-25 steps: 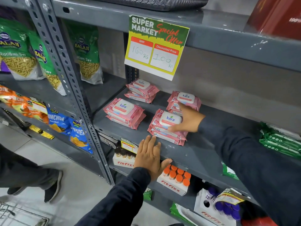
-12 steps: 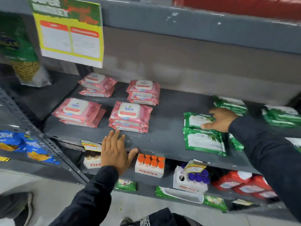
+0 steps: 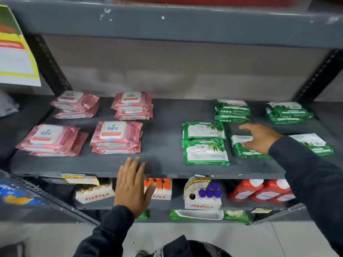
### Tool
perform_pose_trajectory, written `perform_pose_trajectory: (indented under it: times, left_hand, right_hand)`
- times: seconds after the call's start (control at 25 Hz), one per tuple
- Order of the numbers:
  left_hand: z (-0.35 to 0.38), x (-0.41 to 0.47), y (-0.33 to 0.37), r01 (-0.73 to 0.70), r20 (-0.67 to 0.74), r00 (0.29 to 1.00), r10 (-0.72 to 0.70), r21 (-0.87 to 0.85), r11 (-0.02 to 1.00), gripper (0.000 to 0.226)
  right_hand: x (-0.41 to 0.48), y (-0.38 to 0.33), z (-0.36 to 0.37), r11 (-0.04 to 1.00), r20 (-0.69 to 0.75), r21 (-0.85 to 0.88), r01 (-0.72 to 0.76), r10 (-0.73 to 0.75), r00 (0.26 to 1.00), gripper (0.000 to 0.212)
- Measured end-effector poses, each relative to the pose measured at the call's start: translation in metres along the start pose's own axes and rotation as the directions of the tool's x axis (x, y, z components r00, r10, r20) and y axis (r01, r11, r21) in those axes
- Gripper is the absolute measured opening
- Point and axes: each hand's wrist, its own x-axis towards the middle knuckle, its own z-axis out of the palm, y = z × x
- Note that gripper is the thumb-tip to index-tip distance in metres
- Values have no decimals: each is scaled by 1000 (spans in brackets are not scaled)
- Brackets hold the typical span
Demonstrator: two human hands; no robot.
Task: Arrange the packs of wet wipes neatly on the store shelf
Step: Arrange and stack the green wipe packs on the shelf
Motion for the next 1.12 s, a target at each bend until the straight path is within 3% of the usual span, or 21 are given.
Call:
perform_pose_trajectory:
  times: [0.08,0.28,0.56,0.8,1.0,1.12]
  left_hand:
    - [1,27,17,-30,36,999,29,15,999,67]
    - [12,65,27,30,212,975,-68,177,984,86]
    - [16,62,26,56,201,974,-102,219,974,82]
    - [15,61,30,97,184,973,-137,211,973,79]
    - [14,61,32,117,186,970,-159,222,968,79]
    - [14,61,33,124,192,966,-171,234,964,80]
  right_hand:
    - [-1,17,-4,998,40,-56,-17,19,999,70]
    - [-5,40,-1,994,221,-105,4,20,975,95]
    - [-5,54,7,994,111,-103,39,-28,993,88]
    - [-3,55,4,994,106,-82,75,-66,992,99]
    - [1,34,3,984,67,-75,164,-159,985,99]
    - [-6,3,10,953,79,-15,301,-299,951,96]
